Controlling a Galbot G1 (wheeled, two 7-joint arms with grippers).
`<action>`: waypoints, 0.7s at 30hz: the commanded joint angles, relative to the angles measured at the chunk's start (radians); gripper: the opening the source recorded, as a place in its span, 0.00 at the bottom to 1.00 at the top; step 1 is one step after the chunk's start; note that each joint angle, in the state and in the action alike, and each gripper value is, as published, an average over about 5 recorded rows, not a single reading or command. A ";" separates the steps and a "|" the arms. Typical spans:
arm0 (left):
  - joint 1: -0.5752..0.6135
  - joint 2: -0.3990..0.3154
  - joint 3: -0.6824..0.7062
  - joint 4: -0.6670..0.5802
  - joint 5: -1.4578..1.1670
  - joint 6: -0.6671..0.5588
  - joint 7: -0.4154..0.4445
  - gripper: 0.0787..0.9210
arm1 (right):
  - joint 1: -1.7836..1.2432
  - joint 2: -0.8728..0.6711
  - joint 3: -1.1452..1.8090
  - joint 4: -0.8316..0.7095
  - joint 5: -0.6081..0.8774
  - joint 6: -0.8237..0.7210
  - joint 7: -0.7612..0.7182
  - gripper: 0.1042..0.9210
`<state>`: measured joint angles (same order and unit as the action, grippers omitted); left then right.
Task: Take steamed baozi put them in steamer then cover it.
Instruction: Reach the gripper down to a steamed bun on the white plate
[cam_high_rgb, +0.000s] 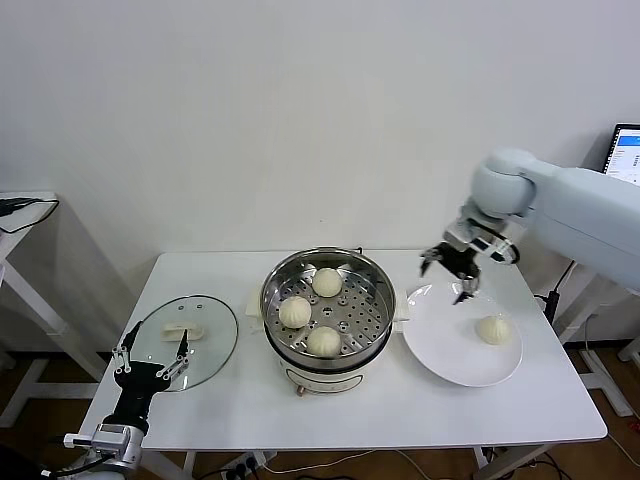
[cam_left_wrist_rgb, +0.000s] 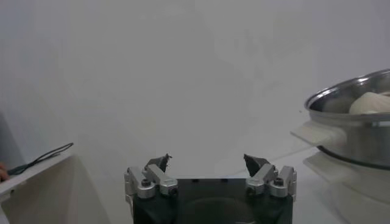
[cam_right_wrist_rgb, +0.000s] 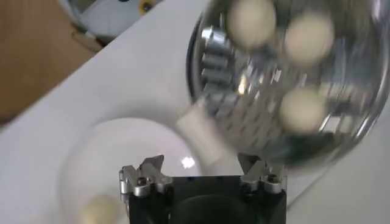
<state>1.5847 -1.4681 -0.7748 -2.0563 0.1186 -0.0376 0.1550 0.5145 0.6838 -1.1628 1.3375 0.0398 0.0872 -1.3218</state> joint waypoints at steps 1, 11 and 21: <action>0.001 -0.001 0.004 0.001 0.007 0.000 -0.001 0.88 | -0.378 -0.102 0.373 -0.240 -0.177 -0.123 -0.035 0.88; 0.002 -0.003 0.008 0.007 0.012 0.004 -0.004 0.88 | -0.544 0.009 0.594 -0.423 -0.354 -0.067 0.018 0.88; -0.006 -0.002 0.008 0.018 0.012 0.008 -0.004 0.88 | -0.580 0.094 0.634 -0.500 -0.411 -0.049 0.073 0.88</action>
<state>1.5793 -1.4709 -0.7661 -2.0429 0.1303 -0.0313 0.1507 0.0377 0.7174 -0.6473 0.9568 -0.2716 0.0335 -1.2874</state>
